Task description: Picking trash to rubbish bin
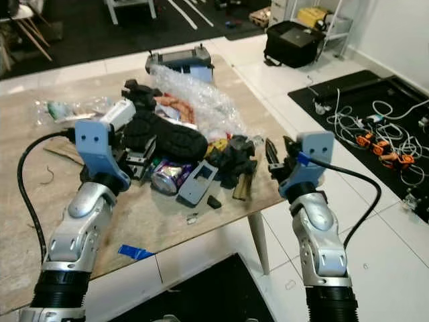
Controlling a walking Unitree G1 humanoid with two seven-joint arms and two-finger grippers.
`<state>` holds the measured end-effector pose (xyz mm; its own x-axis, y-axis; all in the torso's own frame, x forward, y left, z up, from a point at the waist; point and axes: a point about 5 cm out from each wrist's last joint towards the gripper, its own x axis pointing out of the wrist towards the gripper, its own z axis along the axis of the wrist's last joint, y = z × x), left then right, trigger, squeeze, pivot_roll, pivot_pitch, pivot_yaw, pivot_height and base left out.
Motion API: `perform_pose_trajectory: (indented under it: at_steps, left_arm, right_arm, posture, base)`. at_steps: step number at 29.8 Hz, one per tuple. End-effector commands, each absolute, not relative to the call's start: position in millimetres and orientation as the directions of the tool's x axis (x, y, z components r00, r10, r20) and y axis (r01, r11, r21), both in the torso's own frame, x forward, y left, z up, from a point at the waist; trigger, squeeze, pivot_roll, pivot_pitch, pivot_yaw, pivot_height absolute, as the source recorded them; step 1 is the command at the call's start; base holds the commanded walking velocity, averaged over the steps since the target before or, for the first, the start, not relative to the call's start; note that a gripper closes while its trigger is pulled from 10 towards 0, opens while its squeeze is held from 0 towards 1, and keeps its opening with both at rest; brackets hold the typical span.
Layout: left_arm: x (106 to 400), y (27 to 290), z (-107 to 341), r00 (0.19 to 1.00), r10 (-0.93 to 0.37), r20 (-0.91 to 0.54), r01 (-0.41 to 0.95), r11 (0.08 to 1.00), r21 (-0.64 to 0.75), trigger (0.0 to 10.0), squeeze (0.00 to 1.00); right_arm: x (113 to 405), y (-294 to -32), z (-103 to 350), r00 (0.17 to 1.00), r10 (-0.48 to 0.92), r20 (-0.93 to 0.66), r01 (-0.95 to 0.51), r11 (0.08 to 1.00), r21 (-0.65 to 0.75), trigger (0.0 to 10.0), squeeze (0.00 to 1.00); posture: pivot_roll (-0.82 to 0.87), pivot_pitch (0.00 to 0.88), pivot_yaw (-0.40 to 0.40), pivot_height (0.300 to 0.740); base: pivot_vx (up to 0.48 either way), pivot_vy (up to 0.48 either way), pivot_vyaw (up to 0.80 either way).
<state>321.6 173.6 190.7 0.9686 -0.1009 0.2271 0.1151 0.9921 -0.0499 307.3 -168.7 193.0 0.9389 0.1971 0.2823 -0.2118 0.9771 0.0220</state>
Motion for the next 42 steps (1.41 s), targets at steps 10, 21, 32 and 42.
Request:
perform_pose_trajectory:
  at_steps: [10,21,32,42]
  left_arm:
    - [320.4,186.0,195.9,0.962,-0.077,0.260,0.087,0.996,-0.028,10.0,0.00]
    - [320.5,178.5,192.8,0.961,-0.117,0.252,0.119,0.993,0.004,10.0,0.00]
    - [316.5,169.3,186.9,0.949,-0.200,0.244,0.190,0.980,0.067,10.0,0.00]
    - [310.0,170.4,187.8,0.944,-0.205,0.259,0.194,0.979,0.067,10.0,0.00]
  right_arm:
    - [308.0,-168.4,196.9,0.916,0.249,0.315,-0.276,0.960,0.043,10.0,1.00]
    - [319.7,-174.1,188.9,0.921,0.250,0.300,-0.283,0.957,0.070,10.0,1.00]
    - [344.8,-166.2,194.0,0.865,0.376,0.332,-0.420,0.905,0.071,10.0,1.00]
    - [357.4,-157.6,192.4,0.827,0.461,0.321,-0.505,0.861,0.066,10.0,1.00]
  posture:
    - [0.00,0.149,0.047,0.740]
    - [0.01,0.154,0.051,0.740]
    - [0.03,0.192,0.051,0.740]
    - [0.05,0.212,0.041,0.740]
  base:
    - [0.000,0.000,0.00]
    - [0.000,0.000,0.00]
    - [0.000,0.000,0.00]
    - [0.000,0.000,0.00]
